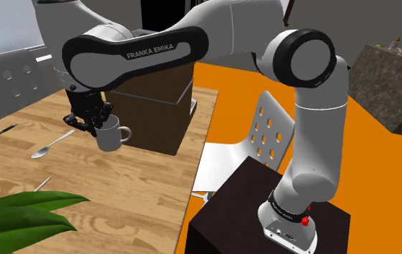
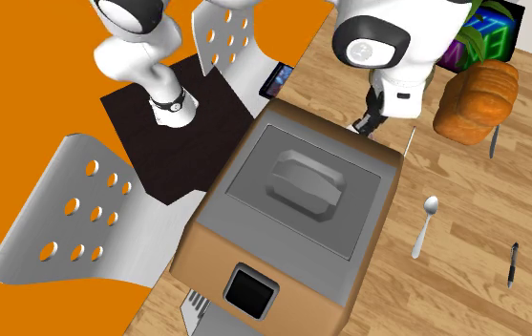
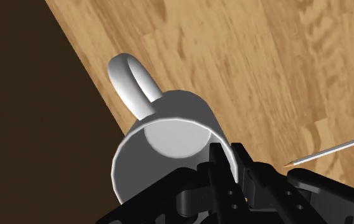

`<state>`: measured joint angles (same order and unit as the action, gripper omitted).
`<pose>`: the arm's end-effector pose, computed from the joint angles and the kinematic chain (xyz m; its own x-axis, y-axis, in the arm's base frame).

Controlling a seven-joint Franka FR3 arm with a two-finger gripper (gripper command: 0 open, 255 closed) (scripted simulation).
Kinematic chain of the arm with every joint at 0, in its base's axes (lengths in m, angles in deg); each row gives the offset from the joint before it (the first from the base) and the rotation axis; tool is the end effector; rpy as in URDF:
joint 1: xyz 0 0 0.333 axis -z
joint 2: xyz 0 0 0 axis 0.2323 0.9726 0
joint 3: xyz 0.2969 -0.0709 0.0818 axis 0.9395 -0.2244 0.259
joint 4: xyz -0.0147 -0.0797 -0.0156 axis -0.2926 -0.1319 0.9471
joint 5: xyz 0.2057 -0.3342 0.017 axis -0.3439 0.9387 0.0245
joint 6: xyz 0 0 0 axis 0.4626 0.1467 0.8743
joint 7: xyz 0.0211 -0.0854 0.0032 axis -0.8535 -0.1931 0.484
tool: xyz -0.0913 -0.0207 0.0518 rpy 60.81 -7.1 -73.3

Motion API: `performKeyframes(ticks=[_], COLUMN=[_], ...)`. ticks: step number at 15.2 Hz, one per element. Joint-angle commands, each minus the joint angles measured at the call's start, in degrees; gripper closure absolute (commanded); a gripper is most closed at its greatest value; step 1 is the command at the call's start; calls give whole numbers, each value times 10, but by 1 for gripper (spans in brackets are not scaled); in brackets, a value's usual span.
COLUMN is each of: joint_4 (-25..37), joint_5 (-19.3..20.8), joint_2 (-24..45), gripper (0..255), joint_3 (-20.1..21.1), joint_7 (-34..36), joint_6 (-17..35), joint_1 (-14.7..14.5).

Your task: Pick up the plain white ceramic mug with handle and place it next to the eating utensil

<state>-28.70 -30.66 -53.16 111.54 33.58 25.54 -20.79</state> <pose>0.5543 0.3719 0.4766 0.9934 0.0635 0.0960 0.0610 -0.9977 0.0289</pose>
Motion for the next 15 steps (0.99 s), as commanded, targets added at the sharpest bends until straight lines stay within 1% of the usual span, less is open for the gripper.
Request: performKeyframes(ticks=[1, 4, 5, 7, 15], joint_4=[71, 202, 256, 393, 308], joint_5=[27, 58, 68, 85, 85], joint_2=[57, 150, 185, 266, 255], gripper=[255, 255, 255, 255, 255], joint_3=[-8, -25, -32, -47, -47], joint_7=[10, 10, 6, -9, 6], joint_6=[-21, -62, -80, -129, -60], joint_1=[-27, -74, -94, -139, -119])
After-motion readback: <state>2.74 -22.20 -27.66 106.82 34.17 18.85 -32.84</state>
